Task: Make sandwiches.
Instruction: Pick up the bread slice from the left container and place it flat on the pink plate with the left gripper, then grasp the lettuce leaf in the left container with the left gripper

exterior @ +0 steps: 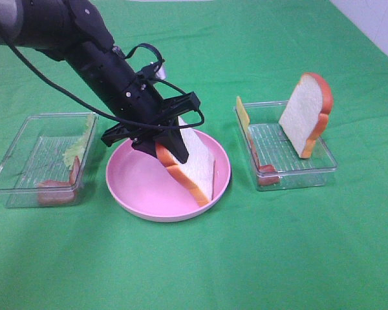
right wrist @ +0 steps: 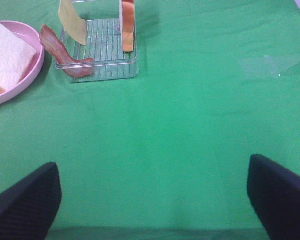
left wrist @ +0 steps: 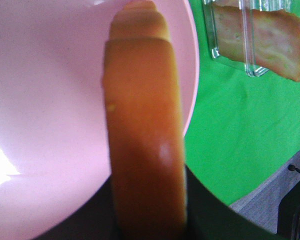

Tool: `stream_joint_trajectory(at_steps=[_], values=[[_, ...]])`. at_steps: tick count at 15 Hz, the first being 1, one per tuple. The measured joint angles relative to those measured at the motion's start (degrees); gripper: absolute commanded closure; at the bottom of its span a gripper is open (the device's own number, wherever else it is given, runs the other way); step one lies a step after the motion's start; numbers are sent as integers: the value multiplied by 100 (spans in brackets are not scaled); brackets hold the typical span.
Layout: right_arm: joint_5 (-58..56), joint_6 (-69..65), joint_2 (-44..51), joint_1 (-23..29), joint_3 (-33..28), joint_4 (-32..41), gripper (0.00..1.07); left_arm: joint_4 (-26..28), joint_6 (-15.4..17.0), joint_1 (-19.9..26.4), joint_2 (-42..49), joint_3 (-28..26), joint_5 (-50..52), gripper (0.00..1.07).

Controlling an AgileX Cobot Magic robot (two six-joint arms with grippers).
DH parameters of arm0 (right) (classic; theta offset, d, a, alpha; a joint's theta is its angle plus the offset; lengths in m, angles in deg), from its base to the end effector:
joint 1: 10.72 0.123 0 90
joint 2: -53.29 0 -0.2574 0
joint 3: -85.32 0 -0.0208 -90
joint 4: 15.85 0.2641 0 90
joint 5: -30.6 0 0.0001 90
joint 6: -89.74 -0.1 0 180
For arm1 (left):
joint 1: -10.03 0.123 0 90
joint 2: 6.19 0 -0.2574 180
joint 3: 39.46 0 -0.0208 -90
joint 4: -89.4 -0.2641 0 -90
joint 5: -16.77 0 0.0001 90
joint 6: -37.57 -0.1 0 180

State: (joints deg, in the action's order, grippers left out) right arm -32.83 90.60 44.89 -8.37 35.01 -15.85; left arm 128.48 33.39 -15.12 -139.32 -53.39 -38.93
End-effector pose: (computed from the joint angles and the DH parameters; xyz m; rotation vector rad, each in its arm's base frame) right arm 0.0448 0.0018 0.2623 -0.0597 2.1309 0.0153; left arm 0.3711 -0.2318 0.1167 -0.2125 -2.9814 0.8966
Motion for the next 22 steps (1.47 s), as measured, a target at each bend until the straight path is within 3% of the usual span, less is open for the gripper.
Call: stream_joint_trajectory(at_steps=[6, 9, 10, 11, 13, 14, 15, 16, 17, 18, 22], values=[[0, 0, 0, 0, 0, 0, 11, 109, 0, 11, -206, -11, 52, 103], [0, 0, 0, 0, 0, 0, 11, 86, 0, 17, -206, -17, 46, 74], [0, 0, 0, 0, 0, 0, 11, 6, 17, 17, -218, -46, 17, 46], [0, 0, 0, 0, 0, 0, 11, -86, 52, 17, -264, -109, -6, 34], [0, 0, 0, 0, 0, 0, 11, -298, 178, 17, -292, -264, -138, 24], [0, 0, 0, 0, 0, 0, 11, -521, 286, 17, -292, -413, -304, 24], [0, 0, 0, 0, 0, 0, 11, -1077, 533, 17, -292, -762, -756, 24], [0, 0, 0, 0, 0, 0, 11, -1077, 533, 17, -292, -762, -756, 24], [0, 0, 0, 0, 0, 0, 11, -1753, 779, 17, -292, -1180, -1283, 24], [0, 0, 0, 0, 0, 0, 11, -2063, 882, 17, -292, -1392, -1324, 24], [0, 0, 0, 0, 0, 0, 11, -2578, 991, 17, 6, -1633, -1352, 24]])
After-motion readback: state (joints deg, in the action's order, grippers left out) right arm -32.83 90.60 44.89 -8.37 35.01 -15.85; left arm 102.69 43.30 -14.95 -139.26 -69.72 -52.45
